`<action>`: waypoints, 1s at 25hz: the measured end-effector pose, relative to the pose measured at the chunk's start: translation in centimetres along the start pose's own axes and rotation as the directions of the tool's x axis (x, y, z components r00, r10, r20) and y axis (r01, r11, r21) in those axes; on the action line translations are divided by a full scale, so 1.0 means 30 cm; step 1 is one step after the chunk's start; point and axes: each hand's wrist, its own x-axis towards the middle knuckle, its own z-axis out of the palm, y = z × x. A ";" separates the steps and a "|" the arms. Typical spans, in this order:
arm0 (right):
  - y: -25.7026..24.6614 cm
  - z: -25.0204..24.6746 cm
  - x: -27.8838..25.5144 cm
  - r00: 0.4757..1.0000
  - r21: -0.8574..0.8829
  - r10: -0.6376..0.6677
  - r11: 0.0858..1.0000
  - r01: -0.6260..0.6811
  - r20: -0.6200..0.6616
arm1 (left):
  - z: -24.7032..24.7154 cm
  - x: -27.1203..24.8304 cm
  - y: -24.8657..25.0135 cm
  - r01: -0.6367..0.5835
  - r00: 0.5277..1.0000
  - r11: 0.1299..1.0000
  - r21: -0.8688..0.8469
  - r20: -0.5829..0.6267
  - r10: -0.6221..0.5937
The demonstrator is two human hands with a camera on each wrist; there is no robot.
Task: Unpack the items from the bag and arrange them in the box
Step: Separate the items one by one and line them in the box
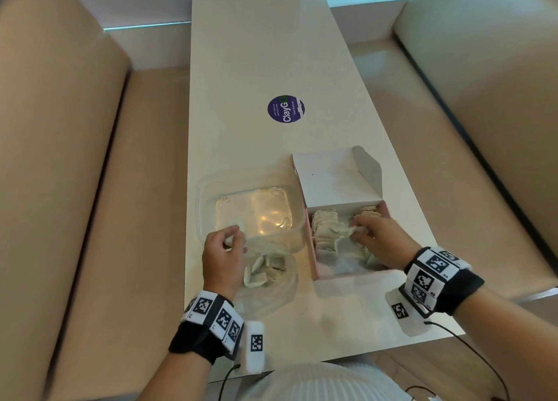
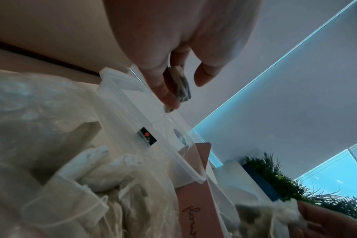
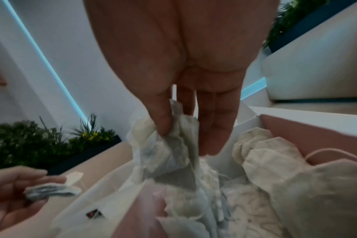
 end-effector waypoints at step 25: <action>-0.019 0.176 0.079 0.936 -0.304 0.092 0.952 0.017 0.340 | -0.032 -0.030 -0.075 -0.042 0.981 0.989 0.142 0.195 0.014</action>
